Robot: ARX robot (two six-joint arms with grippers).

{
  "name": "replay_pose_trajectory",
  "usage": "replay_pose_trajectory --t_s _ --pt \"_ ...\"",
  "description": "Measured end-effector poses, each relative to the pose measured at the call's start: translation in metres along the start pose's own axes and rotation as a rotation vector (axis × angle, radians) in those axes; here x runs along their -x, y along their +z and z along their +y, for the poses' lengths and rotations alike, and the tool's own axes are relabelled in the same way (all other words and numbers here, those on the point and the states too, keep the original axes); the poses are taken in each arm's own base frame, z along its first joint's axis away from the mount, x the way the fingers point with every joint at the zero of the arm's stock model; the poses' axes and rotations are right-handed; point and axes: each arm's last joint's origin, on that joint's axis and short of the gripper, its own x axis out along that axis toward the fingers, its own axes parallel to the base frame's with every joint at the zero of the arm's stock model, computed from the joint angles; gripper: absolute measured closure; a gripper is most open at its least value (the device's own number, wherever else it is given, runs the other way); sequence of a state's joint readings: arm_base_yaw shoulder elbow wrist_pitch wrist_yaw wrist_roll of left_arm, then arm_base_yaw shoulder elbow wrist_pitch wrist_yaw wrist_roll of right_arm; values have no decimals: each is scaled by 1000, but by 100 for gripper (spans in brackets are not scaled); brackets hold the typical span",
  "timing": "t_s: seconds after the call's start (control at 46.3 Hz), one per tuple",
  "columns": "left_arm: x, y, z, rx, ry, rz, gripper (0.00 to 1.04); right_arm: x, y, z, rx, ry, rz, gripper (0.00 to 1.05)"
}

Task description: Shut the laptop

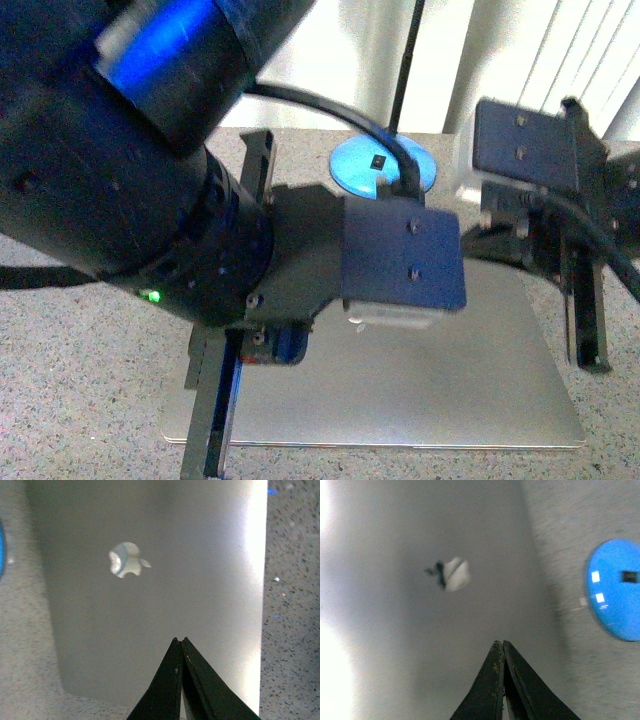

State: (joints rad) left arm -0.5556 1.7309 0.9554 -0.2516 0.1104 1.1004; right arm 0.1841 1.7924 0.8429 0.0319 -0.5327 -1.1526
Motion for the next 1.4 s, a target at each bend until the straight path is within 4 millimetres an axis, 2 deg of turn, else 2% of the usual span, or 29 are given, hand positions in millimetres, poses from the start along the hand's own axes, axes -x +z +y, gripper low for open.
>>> replay_pose_trajectory --t_s 0.238,0.432,0.518,0.605,0.799,0.885,0.993,1.058,1.101,1.166,1.404 --pt "46 2 22 147 221 -172 101 17 12 -33 -53 -398 -82 102" --pt "79 -13 22 290 352 -246 101 45 23 -45 -167 -617 -163 102" --pt "93 -27 17 363 403 -257 101 61 30 -45 -229 -676 -210 102" --pt "116 -50 11 483 483 -263 101 87 38 -39 -322 -757 -270 102" --pt "161 -85 7 674 668 -285 101 117 43 -20 -430 -809 -311 102" --pt "174 -97 6 757 729 -282 101 129 45 -10 -462 -834 -332 102" --pt "180 -109 7 879 838 -266 101 135 46 2 -507 -870 -332 102" --pt "181 -116 1 1008 1064 -379 101 136 44 14 -659 -1037 -335 102" --pt "179 -118 -8 1074 1121 -474 101 138 39 25 -751 -1079 -348 102" --pt "175 -120 -23 1119 1142 -539 101 144 32 42 -815 -1094 -368 102" --pt "156 -126 -64 1181 1117 -572 101 153 18 78 -847 -1098 -411 102"
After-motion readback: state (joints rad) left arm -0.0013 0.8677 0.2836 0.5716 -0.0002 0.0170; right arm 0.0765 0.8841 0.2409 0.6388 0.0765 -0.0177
